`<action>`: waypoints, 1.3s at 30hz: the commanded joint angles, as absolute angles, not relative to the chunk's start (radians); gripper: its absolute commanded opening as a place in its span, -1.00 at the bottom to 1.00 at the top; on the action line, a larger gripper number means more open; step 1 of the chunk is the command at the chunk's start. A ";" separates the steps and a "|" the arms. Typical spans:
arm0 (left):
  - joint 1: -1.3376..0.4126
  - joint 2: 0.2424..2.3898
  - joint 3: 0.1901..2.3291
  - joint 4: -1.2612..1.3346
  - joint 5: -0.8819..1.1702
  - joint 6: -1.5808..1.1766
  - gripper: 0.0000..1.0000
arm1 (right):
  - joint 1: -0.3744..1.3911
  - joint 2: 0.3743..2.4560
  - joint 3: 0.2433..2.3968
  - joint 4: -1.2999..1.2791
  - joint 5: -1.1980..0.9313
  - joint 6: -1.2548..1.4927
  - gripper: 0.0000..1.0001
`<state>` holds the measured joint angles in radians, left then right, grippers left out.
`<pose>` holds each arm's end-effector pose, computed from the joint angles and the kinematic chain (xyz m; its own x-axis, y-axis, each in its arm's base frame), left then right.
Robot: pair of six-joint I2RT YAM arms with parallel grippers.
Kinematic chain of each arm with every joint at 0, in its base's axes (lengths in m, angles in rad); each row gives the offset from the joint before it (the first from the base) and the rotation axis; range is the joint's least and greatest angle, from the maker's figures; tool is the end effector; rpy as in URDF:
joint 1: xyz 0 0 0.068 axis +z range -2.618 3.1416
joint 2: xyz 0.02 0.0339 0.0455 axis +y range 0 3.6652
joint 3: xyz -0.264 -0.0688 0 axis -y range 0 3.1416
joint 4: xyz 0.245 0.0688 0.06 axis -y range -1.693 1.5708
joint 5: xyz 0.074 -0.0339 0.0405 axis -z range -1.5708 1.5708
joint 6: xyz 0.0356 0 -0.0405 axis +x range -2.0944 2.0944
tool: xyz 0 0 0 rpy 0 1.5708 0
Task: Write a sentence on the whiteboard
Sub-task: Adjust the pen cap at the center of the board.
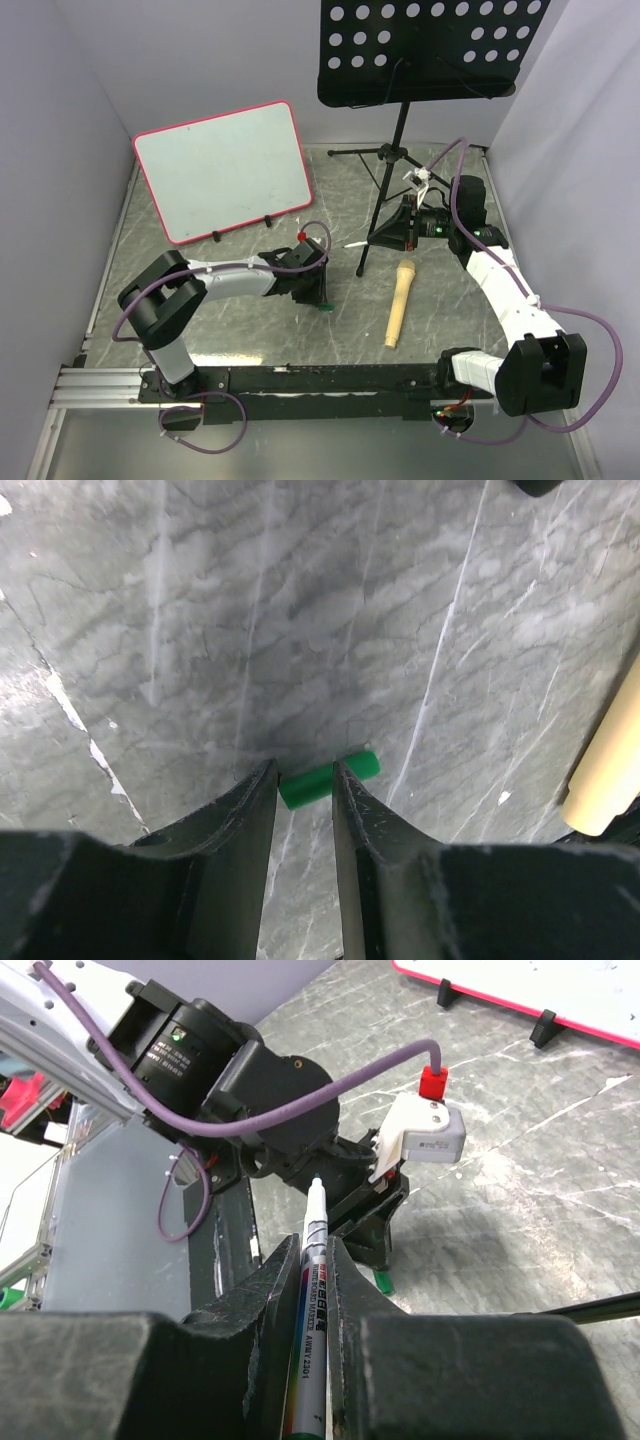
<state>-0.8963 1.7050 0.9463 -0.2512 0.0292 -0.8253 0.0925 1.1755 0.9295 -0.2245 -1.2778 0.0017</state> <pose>0.2070 -0.2605 0.1573 -0.9395 -0.0011 -0.3427 0.1476 0.9011 -0.4076 0.2415 0.0566 0.3175 -0.4529 -0.0415 -0.8906 -0.8756 0.2088 0.4355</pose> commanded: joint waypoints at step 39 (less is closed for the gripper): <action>-0.951 1.701 0.931 -0.152 0.112 -0.988 -0.17 | 0.083 1.144 0.943 -0.169 -1.324 -0.003 -1.00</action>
